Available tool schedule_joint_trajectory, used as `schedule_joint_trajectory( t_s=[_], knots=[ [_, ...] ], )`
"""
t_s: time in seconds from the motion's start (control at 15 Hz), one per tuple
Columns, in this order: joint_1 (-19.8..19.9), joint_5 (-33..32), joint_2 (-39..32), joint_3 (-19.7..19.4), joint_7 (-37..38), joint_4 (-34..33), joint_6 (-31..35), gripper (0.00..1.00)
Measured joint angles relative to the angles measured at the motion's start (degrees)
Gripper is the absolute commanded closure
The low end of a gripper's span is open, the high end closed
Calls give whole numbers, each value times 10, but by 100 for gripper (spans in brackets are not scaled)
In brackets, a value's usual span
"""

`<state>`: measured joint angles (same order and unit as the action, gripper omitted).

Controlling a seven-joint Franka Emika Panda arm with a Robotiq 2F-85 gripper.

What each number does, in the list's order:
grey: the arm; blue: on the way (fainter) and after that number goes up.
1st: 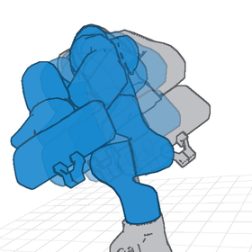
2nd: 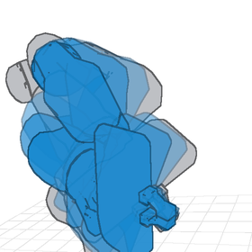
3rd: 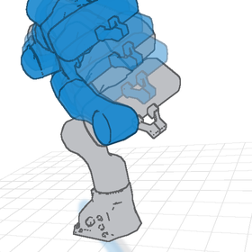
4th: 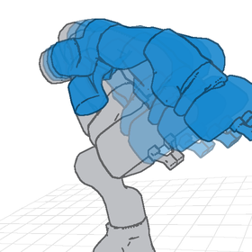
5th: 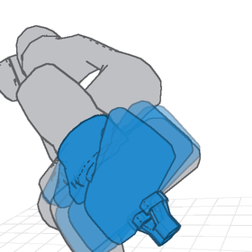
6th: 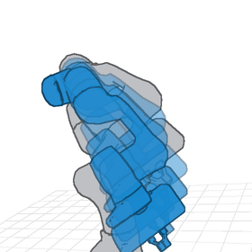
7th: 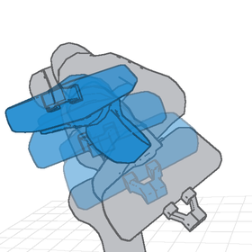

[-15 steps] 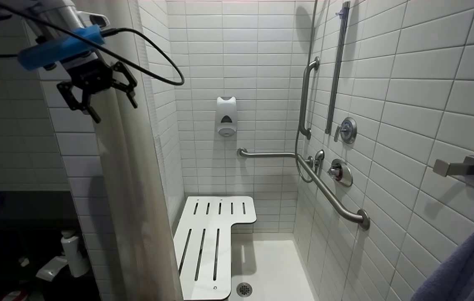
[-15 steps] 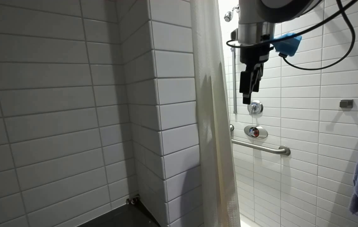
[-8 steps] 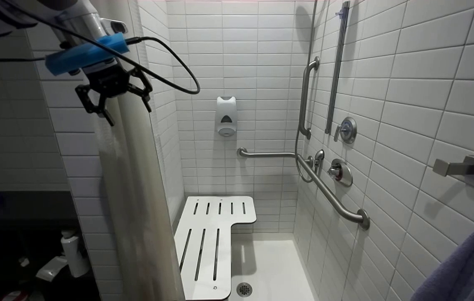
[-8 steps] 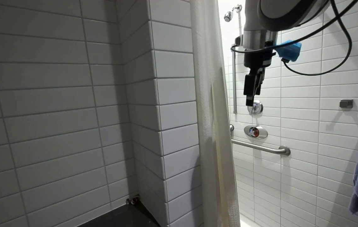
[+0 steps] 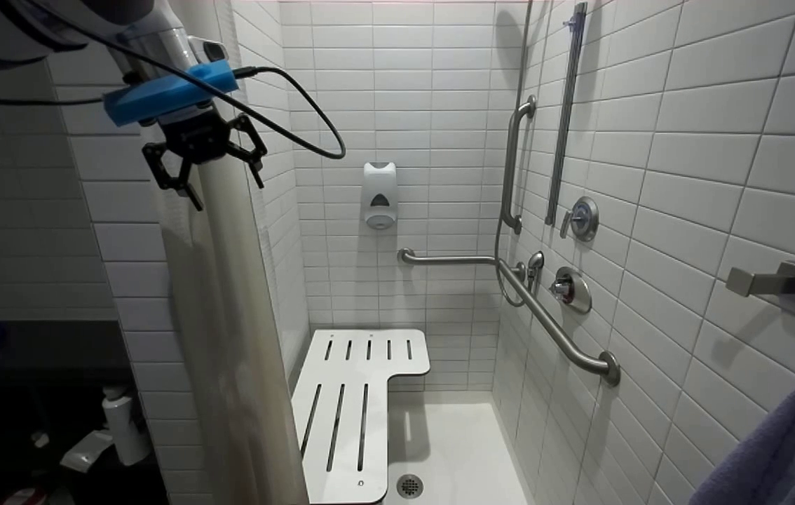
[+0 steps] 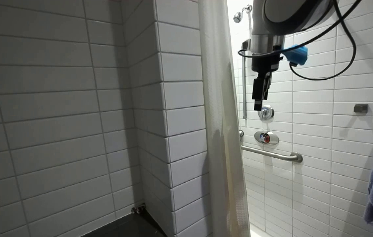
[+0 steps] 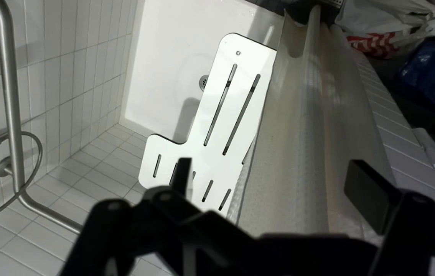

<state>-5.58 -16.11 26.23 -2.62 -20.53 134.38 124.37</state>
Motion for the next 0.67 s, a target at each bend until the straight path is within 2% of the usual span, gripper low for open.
schedule_joint_trajectory(
  t_s=[0.67],
  knots=[
    [0, 5, -42, -1, -34, -90, -59, 0]
  ],
)
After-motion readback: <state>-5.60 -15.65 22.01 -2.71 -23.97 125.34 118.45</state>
